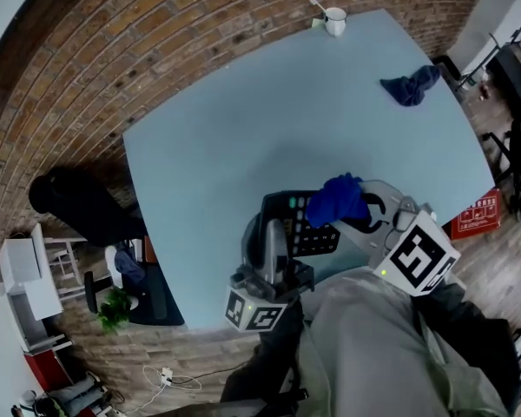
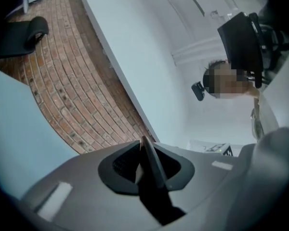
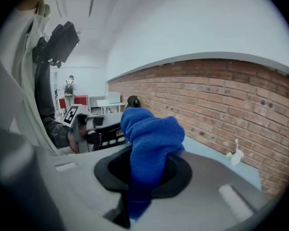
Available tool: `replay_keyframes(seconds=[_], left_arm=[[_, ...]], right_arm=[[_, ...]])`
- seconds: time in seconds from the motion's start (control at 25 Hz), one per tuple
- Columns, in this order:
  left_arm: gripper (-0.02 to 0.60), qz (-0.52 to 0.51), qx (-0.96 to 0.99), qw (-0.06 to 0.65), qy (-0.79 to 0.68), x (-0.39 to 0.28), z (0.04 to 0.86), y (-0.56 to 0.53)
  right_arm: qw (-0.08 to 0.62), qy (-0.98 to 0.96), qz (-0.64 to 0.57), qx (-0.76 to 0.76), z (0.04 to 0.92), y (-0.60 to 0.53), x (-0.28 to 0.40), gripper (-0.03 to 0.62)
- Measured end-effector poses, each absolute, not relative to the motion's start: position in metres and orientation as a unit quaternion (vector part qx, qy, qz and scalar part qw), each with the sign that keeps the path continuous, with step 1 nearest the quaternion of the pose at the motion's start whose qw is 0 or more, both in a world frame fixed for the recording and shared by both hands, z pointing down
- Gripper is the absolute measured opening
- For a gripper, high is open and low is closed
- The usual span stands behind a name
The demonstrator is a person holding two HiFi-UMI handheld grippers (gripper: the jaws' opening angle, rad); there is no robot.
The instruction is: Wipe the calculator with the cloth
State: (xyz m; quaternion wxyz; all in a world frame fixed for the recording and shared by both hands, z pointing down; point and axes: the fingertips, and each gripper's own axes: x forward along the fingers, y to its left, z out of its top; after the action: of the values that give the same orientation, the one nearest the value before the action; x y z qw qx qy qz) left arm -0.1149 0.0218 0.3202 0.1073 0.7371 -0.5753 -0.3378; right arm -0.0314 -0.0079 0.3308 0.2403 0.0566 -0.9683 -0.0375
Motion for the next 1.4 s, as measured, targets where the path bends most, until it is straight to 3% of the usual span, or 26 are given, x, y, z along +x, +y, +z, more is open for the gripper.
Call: replay_keyframes(seconds=[0.16,0.32,0.44,0.64,0.76,1.04,1.24,1.4], left_arm=[[0.054,-0.268,0.770,0.094,-0.572,-0.089,0.325,0.013],[0.049,-0.279,0.774,0.092,-0.561,-0.089,0.323,0.017],[0.049,-0.257,0.791,0.055,-0.552,-0.085,0.312,0.021],[0.049,-0.257,0.822,0.037,-0.507,-0.073,0.305,0.031],[0.049,-0.249,0.838,0.043,-0.484,-0.058,0.309,0.029],[0.049,-0.322,0.840,0.037,-0.435,-0.060,0.289,0.042],[0.049,-0.445,0.798,0.088,-0.397,-0.103,0.284,0.045],[0.049,-0.483,0.801,0.140,-0.326,-0.096,0.286,0.040]], right_arm=[[0.277,-0.955,-0.088,0.057,0.327,-0.009,-0.053,0.072],[0.264,-0.957,-0.115,0.018,0.314,0.004,-0.065,0.071],[0.198,-0.978,-0.059,0.019,0.308,-0.015,-0.055,0.071],[0.208,-0.977,0.035,0.014,0.321,-0.029,-0.031,0.069],[0.147,-0.987,0.062,-0.022,0.292,-0.021,-0.048,0.069],[0.128,-0.975,0.105,-0.149,0.303,-0.012,-0.027,0.069],[0.030,-0.940,0.184,-0.285,0.287,0.021,0.015,0.069],[-0.013,-0.924,0.203,-0.325,0.274,0.031,0.026,0.069]])
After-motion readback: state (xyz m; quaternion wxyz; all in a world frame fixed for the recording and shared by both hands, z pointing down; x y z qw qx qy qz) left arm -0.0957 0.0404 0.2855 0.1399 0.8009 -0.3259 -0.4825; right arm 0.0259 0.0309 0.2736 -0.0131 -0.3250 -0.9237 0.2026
